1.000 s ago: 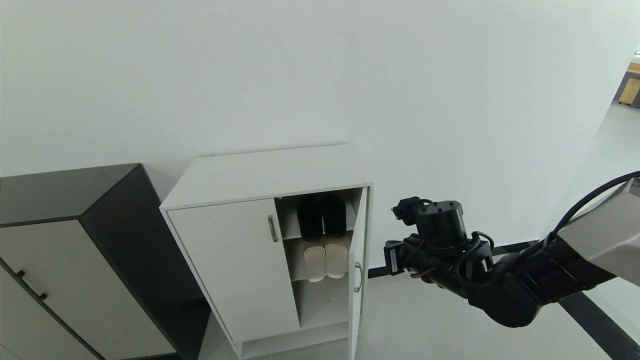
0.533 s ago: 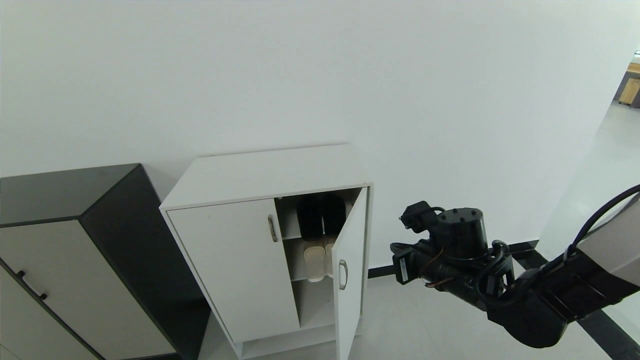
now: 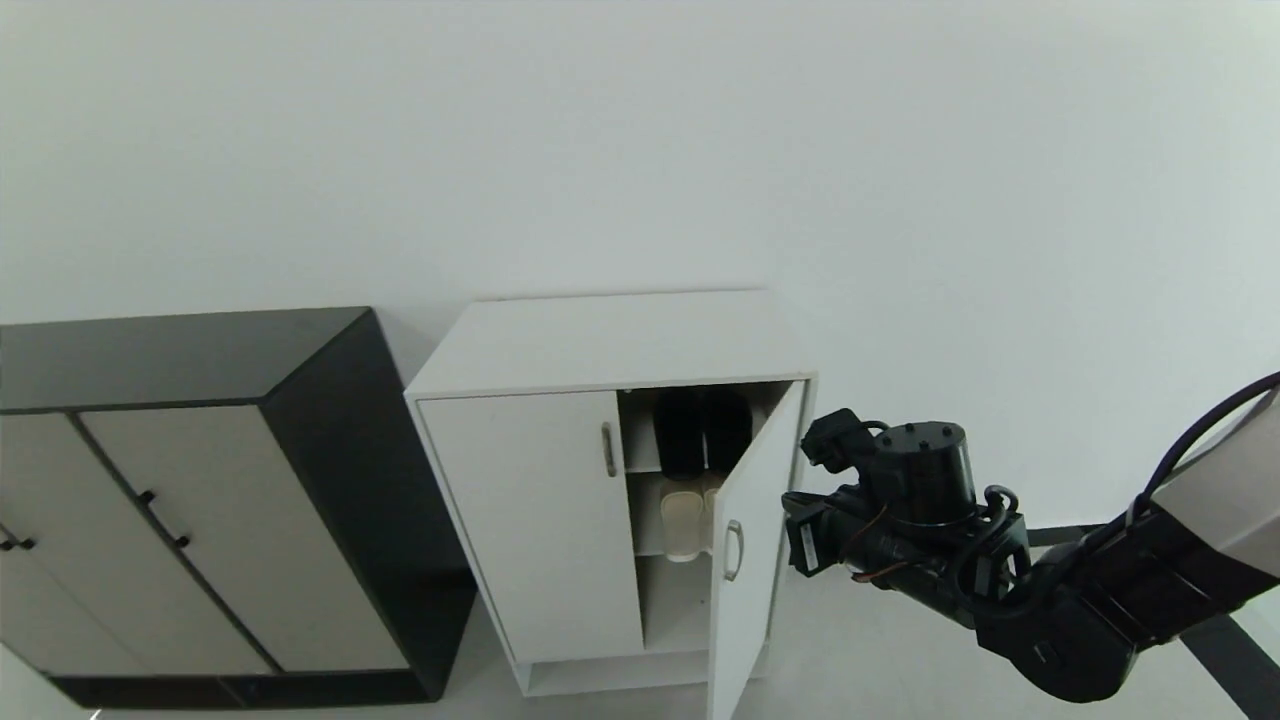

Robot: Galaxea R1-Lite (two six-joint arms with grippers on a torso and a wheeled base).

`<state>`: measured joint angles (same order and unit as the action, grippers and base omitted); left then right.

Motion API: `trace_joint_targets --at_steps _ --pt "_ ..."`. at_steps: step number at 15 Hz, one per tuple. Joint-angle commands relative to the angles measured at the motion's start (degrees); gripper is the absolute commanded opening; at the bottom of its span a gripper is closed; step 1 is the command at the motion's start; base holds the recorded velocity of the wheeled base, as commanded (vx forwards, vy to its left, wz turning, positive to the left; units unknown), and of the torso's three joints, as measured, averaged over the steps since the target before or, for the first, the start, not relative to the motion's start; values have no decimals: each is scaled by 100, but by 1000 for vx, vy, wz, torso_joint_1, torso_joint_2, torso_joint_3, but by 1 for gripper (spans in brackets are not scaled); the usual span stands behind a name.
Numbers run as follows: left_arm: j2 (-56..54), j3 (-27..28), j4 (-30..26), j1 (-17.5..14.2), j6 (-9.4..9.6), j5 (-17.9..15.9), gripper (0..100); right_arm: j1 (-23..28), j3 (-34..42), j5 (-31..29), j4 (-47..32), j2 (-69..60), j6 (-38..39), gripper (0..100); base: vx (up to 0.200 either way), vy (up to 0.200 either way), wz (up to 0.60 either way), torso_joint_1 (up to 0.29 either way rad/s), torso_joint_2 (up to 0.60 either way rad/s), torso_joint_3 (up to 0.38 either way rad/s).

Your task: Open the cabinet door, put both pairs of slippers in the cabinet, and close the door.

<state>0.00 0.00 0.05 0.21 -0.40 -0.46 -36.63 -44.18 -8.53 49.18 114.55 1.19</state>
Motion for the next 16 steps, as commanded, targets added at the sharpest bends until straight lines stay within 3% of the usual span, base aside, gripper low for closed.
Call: trace_joint_targets --at_steps 1,9,16 --pt "9 0 4 -3 5 2 0 -2 -12 1 39 23 12 0 0 0 0 0 0 0" --pt "9 0 4 -3 5 -6 0 236 516 -8 66 -258 -339 0 0 0 0 0 0 0" --pt "9 0 4 -3 5 -6 0 236 832 -8 -57 -232 -524 0 200 0 0 4 6 2"
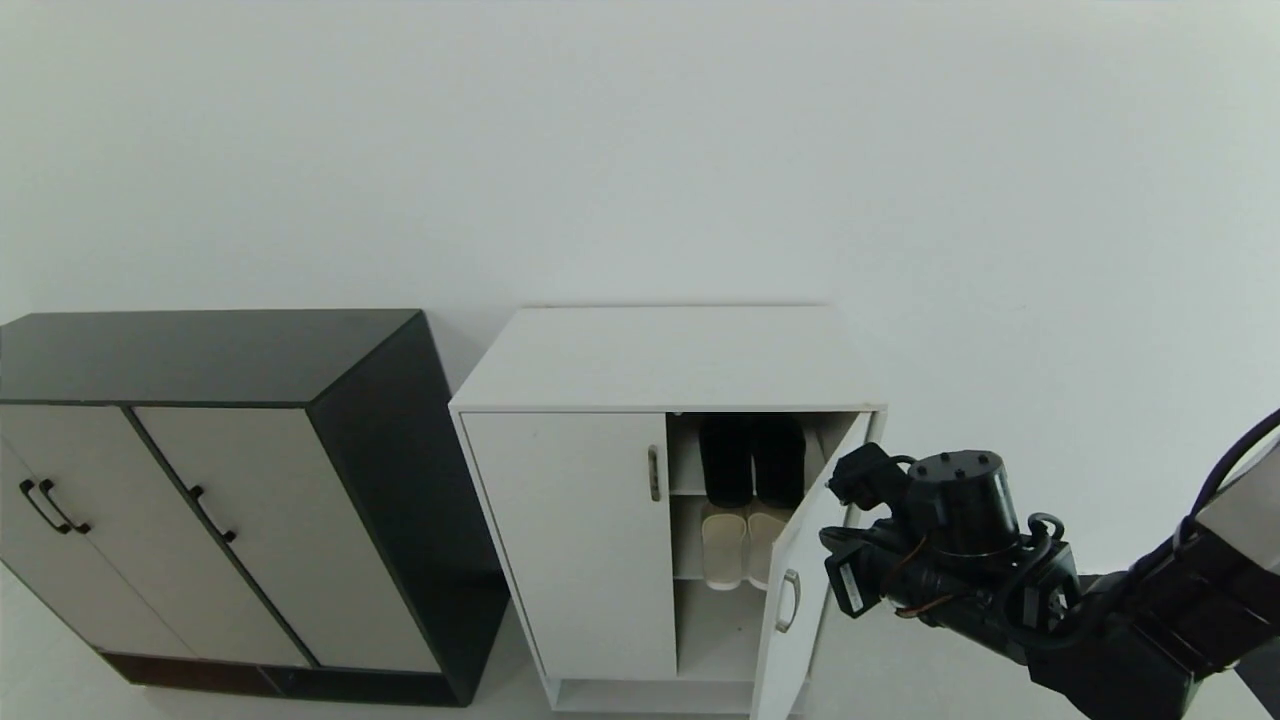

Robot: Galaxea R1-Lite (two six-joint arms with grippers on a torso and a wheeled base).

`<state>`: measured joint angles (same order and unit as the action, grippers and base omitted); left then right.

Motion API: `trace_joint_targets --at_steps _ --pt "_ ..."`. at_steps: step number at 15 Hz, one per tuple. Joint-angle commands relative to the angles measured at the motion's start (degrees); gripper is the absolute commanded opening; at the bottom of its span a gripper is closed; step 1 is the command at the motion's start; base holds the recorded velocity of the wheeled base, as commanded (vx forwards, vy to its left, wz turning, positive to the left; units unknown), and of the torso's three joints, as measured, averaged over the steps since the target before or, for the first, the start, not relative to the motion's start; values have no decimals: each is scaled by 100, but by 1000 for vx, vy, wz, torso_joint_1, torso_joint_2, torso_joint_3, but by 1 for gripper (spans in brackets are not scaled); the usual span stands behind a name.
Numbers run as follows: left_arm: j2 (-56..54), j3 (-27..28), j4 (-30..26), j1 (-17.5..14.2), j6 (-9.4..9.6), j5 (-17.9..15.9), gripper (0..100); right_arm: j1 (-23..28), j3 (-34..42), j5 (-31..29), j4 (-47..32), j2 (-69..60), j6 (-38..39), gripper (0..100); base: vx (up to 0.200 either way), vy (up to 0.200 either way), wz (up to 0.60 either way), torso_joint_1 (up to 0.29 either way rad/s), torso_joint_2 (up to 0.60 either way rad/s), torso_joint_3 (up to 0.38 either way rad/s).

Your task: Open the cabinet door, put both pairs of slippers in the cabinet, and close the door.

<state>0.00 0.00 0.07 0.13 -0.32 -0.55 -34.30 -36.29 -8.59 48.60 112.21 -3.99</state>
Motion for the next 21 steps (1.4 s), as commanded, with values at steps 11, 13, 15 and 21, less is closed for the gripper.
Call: trace_joint_targets --at_steps 11,13,15,21 --pt "9 0 1 4 -12 2 0 -41 105 -2 26 169 -225 0 18 0 0 0 0 0" --pt "9 0 1 4 -3 2 0 -32 -62 -2 35 327 -199 0 0 0 0 0 0 0" --pt "9 0 1 4 -3 2 0 -24 -273 -2 44 494 -190 0 0 0 0 0 0 0" --pt "9 0 1 4 -3 2 0 20 -888 -2 35 978 -190 0 0 0 0 0 0 0"
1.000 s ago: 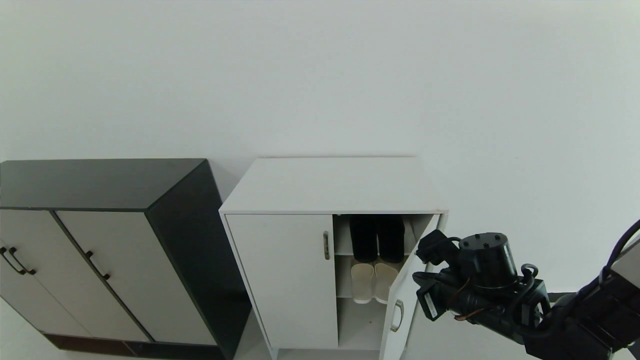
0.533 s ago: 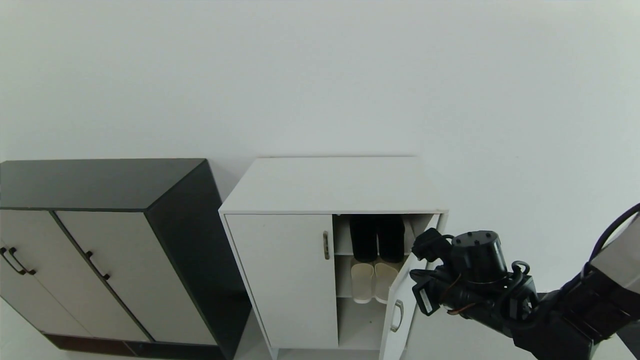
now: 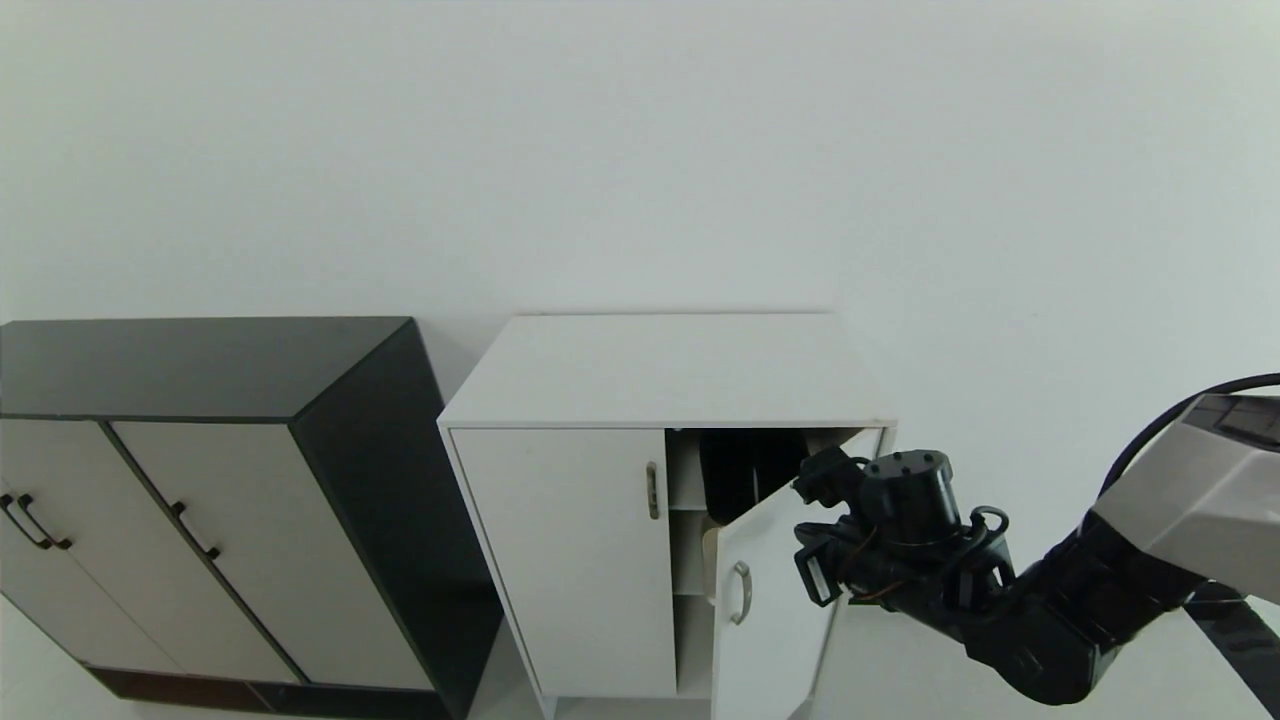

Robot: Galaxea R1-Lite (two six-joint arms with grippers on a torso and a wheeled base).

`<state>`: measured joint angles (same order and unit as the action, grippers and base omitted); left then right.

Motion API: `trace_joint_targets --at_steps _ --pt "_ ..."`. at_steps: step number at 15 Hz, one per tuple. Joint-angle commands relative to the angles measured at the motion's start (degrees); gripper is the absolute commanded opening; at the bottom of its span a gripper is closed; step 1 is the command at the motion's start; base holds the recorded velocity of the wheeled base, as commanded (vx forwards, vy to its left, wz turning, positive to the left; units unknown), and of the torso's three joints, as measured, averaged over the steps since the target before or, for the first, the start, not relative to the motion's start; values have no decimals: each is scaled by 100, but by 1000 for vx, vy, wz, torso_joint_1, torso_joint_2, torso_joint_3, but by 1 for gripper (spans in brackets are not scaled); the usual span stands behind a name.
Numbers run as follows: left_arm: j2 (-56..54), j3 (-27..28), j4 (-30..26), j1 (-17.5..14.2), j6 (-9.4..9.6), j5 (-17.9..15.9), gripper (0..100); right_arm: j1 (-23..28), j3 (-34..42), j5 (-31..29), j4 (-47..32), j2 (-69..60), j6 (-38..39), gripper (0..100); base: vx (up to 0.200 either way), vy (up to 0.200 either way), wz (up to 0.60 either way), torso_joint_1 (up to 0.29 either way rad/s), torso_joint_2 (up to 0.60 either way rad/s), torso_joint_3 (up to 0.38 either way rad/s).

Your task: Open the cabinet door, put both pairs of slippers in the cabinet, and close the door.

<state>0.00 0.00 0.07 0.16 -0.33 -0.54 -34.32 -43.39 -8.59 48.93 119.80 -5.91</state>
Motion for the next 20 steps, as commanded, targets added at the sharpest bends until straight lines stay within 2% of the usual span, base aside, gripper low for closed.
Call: trace_joint_targets --at_steps 1,11,20 --pt "9 0 1 2 -2 1 0 57 -311 -2 2 290 2 0 0 0 0 0 0 0" --pt "9 0 1 2 -2 1 0 575 -1172 16 2 879 2 0 0 0 0 0 0 0" --pt "9 0 1 2 -2 1 0 698 -1656 16 -7 1160 29 0 0 0 0 0 0 0"
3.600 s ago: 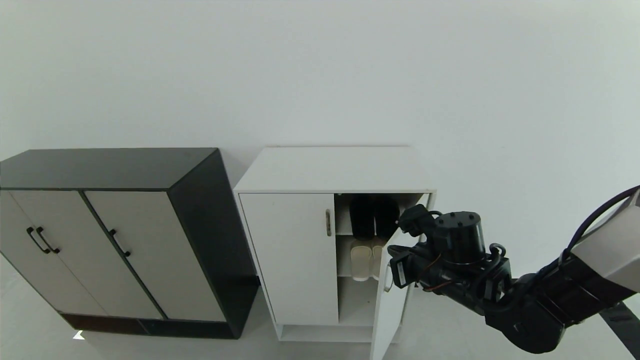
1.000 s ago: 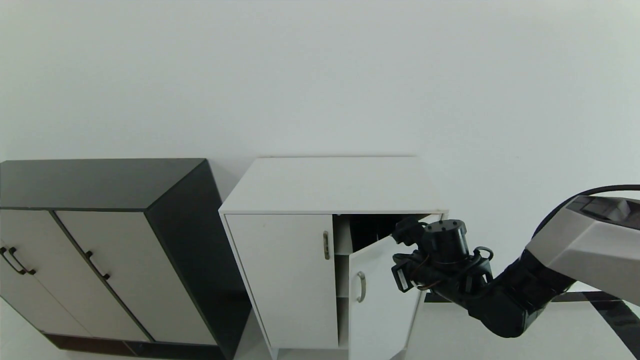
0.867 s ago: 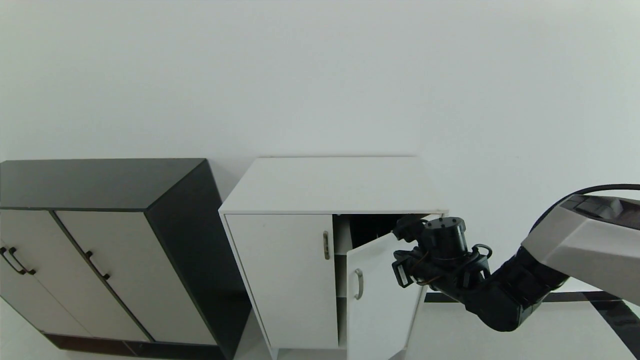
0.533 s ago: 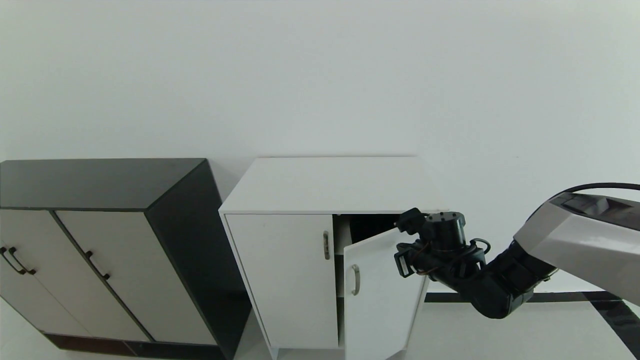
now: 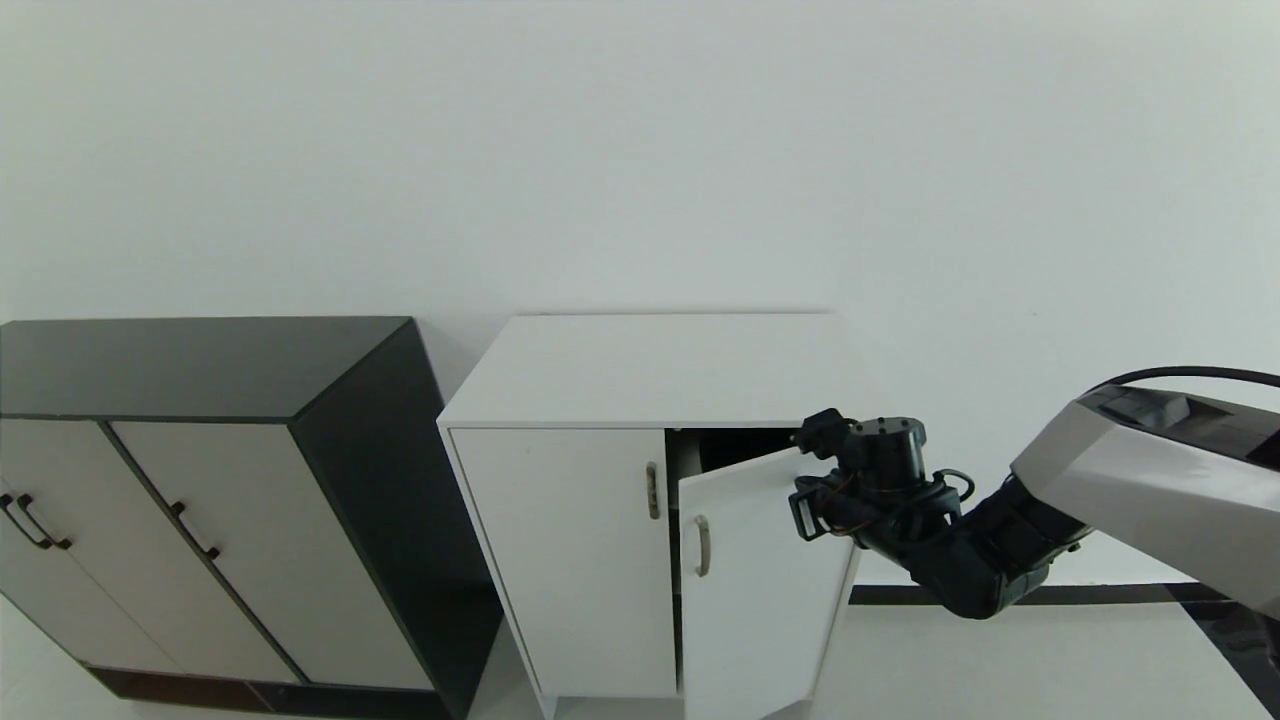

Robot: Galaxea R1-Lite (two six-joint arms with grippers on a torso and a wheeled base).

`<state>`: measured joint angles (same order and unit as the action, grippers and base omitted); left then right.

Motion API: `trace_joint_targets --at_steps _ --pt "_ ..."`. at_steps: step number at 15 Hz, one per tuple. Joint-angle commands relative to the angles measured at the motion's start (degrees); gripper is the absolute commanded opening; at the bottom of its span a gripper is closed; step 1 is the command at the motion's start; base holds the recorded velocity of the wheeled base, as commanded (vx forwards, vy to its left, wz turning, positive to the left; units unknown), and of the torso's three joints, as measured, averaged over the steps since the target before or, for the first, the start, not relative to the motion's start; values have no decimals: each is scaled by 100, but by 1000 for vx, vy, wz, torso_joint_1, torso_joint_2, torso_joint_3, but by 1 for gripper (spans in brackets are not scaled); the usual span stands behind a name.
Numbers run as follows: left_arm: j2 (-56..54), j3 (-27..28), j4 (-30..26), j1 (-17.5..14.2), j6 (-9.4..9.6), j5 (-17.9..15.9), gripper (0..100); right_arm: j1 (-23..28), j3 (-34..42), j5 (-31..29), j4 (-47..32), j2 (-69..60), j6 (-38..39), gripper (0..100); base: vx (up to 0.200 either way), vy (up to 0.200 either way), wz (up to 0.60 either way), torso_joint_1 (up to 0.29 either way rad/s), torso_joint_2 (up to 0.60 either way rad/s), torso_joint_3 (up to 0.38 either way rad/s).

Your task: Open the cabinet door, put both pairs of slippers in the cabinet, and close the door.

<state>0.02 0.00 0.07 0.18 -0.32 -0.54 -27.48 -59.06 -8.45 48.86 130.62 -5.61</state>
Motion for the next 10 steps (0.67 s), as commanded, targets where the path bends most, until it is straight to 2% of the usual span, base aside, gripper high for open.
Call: trace_joint_targets --at_steps 1,10 --pt "6 0 1 -1 -3 1 0 41 -176 1 1 121 -2 0 0 0 0 0 0 0" --pt "6 0 1 -1 -3 1 0 208 -545 10 -17 376 7 0 0 0 0 0 0 0"
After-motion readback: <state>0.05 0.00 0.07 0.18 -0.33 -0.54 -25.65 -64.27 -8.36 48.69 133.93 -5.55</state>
